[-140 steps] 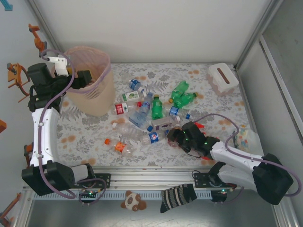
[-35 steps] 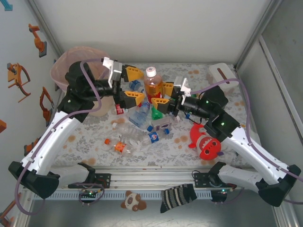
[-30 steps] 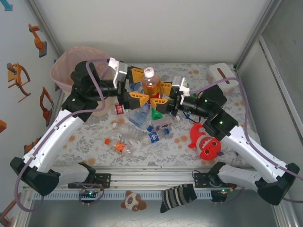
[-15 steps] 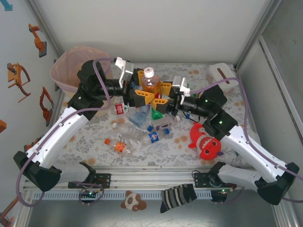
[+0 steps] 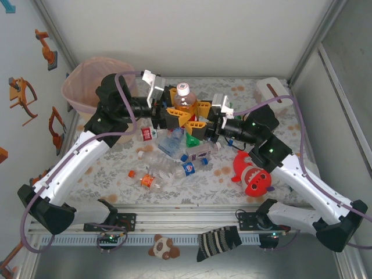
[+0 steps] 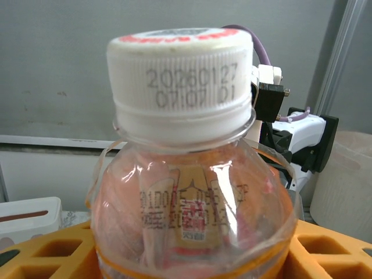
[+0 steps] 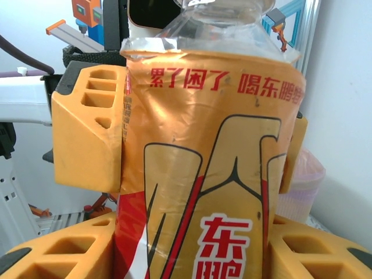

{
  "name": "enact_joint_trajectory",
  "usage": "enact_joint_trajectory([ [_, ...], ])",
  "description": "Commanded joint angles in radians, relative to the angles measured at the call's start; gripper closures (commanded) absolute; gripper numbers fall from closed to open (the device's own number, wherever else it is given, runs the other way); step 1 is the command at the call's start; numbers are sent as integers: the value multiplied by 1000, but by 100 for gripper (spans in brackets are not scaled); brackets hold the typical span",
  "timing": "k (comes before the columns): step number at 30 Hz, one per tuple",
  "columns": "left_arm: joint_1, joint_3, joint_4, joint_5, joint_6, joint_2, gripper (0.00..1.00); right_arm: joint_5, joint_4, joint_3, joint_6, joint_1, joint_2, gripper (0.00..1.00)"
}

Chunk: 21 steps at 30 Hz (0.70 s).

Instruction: Put the plastic bottles in the bin

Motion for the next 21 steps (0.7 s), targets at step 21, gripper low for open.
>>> enact_joint_trajectory([
  [21, 60, 44, -133, -93, 103, -46, 44, 103, -100, -17, -3, 5, -93, 22],
])
